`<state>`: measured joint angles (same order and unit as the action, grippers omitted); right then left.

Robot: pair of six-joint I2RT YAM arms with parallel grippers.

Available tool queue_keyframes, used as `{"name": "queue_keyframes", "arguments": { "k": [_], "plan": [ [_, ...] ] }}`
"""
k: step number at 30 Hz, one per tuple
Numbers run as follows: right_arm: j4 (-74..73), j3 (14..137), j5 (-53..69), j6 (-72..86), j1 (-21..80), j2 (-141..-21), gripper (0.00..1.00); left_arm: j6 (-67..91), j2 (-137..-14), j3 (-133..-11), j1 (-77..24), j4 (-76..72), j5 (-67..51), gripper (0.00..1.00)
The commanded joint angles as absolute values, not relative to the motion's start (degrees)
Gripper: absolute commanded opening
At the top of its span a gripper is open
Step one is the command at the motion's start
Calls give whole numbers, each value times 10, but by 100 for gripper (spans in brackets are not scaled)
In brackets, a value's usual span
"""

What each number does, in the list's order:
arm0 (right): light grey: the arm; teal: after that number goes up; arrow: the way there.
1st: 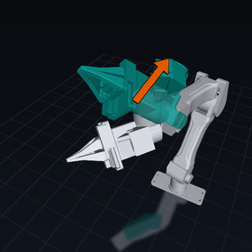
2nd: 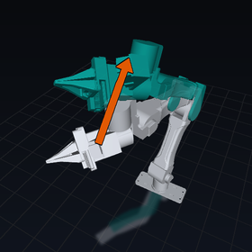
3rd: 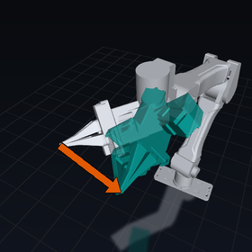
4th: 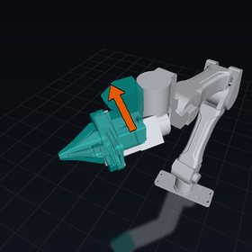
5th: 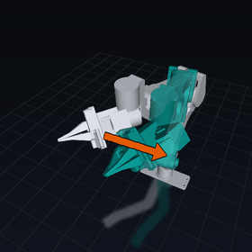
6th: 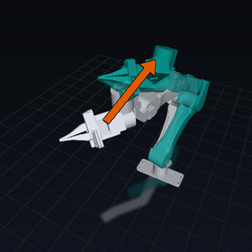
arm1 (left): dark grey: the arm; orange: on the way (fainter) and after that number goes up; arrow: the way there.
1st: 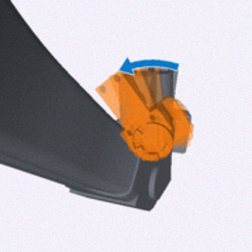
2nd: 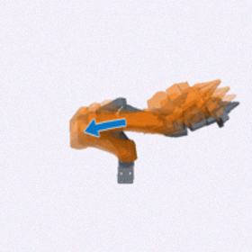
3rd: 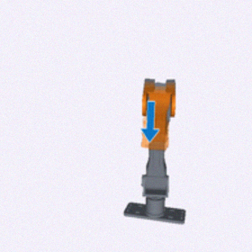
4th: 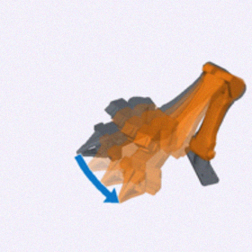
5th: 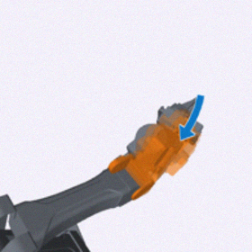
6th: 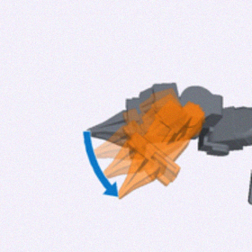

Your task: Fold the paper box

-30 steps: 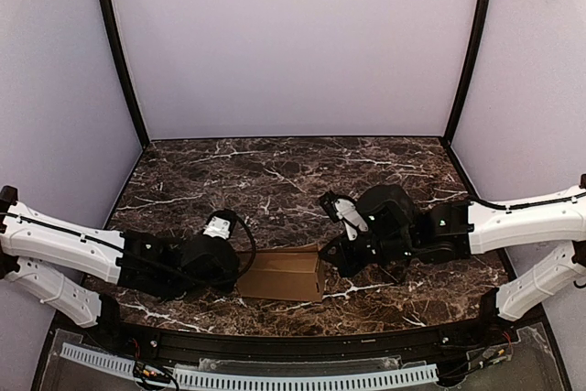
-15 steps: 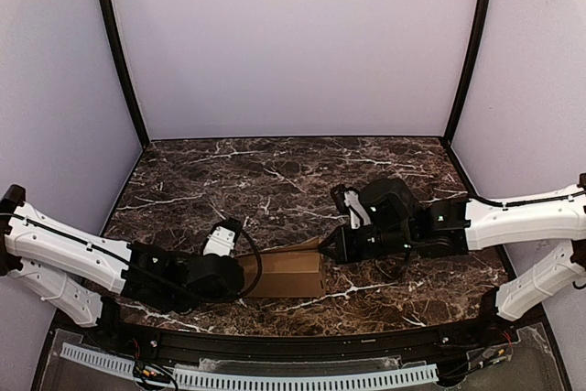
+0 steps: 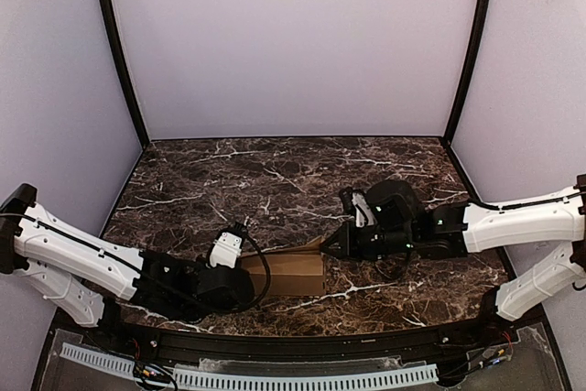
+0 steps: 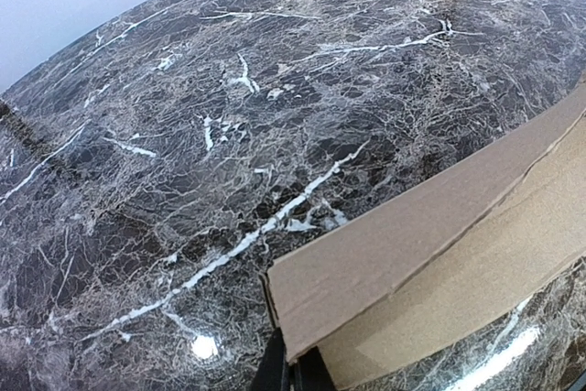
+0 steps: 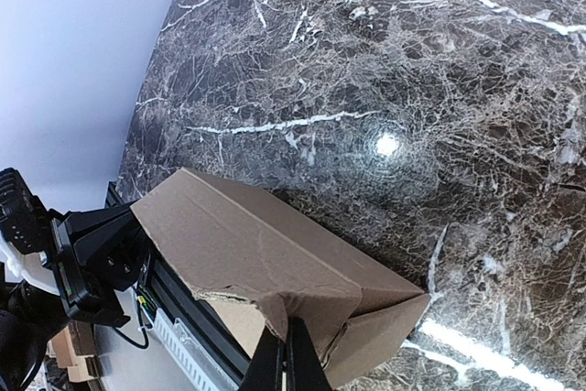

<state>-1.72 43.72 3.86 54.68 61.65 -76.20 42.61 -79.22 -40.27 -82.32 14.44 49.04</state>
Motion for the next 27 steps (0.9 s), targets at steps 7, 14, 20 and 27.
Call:
{"name": "queue_keyframes", "arguments": {
  "k": [7, 14, 20, 27],
  "plan": [
    [59, 398, 90, 532, 628, -756, 0, 415, -803, -417, -833, 114, 459, 0],
    [71, 367, 38, 524, 661, -749, 0, 421, -822, -427, -833, 115, 448, 0],
    [80, 346, -26, 533, 692, -742, 0, 431, -837, -442, -833, 128, 444, 0],
    [61, 340, -98, 541, 732, -744, 0, 446, -847, -453, -833, 138, 438, 0]
  ]
}}
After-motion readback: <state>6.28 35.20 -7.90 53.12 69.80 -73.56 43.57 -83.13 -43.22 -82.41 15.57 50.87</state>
